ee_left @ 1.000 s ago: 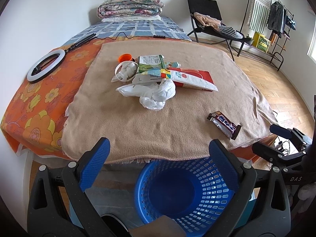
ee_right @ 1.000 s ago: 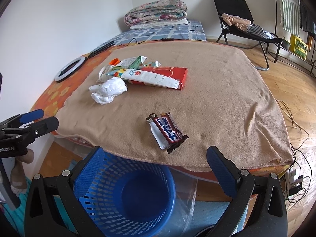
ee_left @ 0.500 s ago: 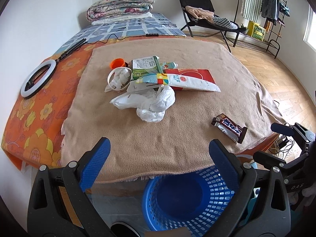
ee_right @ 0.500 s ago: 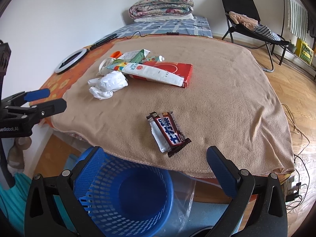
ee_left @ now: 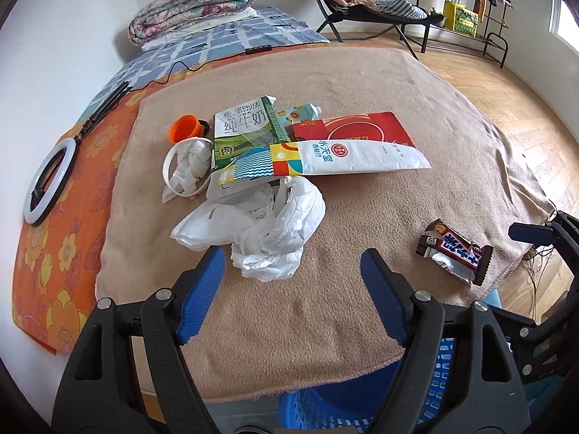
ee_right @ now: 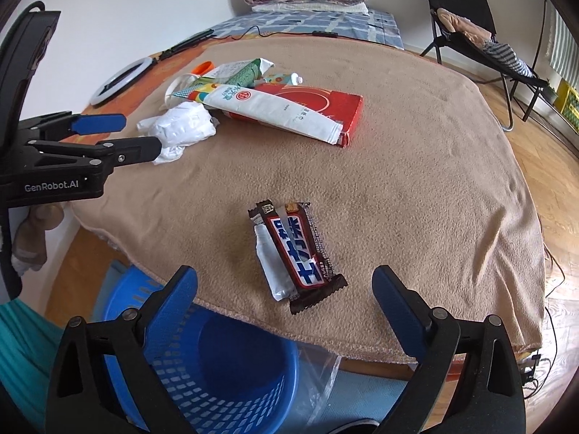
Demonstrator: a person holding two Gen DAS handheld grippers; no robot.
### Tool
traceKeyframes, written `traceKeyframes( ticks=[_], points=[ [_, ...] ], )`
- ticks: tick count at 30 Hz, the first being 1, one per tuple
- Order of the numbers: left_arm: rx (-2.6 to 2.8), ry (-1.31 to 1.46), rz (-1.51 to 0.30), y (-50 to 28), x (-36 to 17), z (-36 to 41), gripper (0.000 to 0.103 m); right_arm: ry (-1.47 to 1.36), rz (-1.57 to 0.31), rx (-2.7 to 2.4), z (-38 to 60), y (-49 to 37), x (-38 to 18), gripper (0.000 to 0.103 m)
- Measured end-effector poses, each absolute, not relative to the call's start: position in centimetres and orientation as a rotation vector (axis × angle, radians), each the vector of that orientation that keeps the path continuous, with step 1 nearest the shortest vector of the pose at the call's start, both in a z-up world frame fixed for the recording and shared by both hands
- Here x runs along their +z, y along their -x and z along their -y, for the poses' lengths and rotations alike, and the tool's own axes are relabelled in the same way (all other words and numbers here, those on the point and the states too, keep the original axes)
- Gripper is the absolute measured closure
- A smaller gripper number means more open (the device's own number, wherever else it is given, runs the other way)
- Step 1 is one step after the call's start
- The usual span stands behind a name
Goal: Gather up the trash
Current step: 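Grasp the chocolate bar wrapper with the right tool while the left tool grasps the white plastic bag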
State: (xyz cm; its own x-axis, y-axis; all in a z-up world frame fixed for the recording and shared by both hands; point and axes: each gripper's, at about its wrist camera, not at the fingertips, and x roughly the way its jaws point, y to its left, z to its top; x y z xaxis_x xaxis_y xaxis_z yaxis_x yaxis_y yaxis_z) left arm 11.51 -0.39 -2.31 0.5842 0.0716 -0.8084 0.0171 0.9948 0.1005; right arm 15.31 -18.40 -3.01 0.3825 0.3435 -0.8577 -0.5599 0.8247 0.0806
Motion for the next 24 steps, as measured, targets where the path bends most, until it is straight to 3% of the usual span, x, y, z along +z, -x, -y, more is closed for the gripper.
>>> traceKeyframes(
  ticks=[3,7,14,17,24],
  points=[
    [0.037,-0.147,-0.941,-12.5,-2.7,1.1,0.03,0.275,-1.024,0.577,17.8,-15.8,-3.5,0.008],
    [0.035,-0.161,-0.96,-13.8,-3.5,1.3,0.04,0.303,-1.054,0.581,17.2,-16.5,-4.5,0.028],
    [0.06,-0.168,-0.981,-15.1,-4.4,0.5,0.053,0.328,-1.073,0.563,17.1,-17.3,-5.6,0.029],
    [0.058,-0.141,-0.987,-15.4,-4.6,-0.2,0.055,0.328,-1.074,0.562,17.1,-17.4,-5.6,0.029],
    [0.046,-0.11,-0.982,-15.3,-4.3,-0.7,0.066,0.34,-1.078,0.567,16.7,-17.6,-6.0,0.036]
  ],
)
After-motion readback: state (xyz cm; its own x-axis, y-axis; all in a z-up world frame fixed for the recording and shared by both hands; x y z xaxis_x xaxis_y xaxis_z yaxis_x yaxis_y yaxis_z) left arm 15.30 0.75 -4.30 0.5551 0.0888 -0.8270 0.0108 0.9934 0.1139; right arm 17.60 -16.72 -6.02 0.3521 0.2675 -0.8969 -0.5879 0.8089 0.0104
